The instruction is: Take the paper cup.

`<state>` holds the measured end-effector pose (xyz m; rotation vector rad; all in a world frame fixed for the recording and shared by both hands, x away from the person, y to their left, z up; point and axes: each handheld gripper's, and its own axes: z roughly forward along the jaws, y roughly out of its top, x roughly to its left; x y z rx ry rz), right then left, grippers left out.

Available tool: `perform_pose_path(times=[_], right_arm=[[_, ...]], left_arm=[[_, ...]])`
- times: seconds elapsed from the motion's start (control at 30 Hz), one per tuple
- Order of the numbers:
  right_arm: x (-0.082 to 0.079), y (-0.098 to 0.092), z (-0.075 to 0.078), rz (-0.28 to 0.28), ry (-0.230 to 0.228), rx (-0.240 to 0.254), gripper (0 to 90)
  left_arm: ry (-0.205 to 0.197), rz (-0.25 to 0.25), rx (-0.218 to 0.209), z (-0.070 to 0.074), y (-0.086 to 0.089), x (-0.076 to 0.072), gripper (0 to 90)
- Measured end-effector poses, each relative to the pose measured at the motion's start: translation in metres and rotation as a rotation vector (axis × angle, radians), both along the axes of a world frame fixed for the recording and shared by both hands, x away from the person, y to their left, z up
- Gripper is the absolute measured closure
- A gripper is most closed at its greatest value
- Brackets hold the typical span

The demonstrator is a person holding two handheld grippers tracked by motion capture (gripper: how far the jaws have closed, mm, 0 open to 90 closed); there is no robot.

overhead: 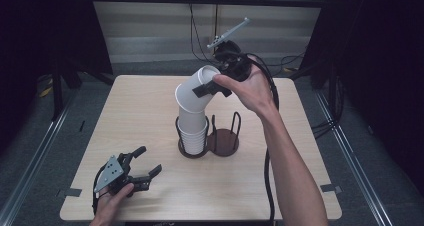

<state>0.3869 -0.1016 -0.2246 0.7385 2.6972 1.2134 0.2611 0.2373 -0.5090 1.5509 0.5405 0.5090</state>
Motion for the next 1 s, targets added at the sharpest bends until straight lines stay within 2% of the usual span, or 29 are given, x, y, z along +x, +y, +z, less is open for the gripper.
perform_pose_path(times=[0.23, 0.27, 0.3, 0.43, 0.5, 0.8, 0.9, 1.0], right_arm=[[-0.009, -0.012, -0.007, 0.000, -0.023, 0.047, 23.1], [-0.010, -0.014, -0.009, -0.002, -0.027, 0.058, 23.2], [-0.011, -0.016, -0.011, -0.005, -0.030, 0.073, 23.1], [-0.013, -0.024, -0.019, -0.008, -0.038, 0.117, 23.1], [-0.014, -0.027, -0.022, -0.004, -0.022, 0.131, 23.1], [-0.026, -0.050, -0.032, -0.024, -0.058, 0.235, 23.1], [-0.033, -0.056, -0.035, -0.033, -0.076, 0.245, 23.1], [-0.039, -0.062, -0.038, -0.041, -0.081, 0.265, 23.0]], left_arm=[[-0.009, -0.005, 0.008, 0.000, 0.001, 0.001, 15.9], [0.008, -0.001, -0.009, 0.000, -0.001, -0.001, 15.9], [-0.006, 0.005, 0.004, 0.000, 0.000, 0.000, 15.9], [-0.008, -0.005, 0.007, 0.000, 0.001, 0.001, 15.7], [-0.009, -0.004, 0.008, 0.000, 0.001, 0.001, 15.7], [-0.008, 0.000, 0.010, 0.000, 0.000, 0.000, 15.6], [-0.007, -0.001, 0.008, 0.000, 0.001, 0.001, 15.7], [0.005, 0.019, -0.007, 0.000, 0.001, 0.000, 15.6]])
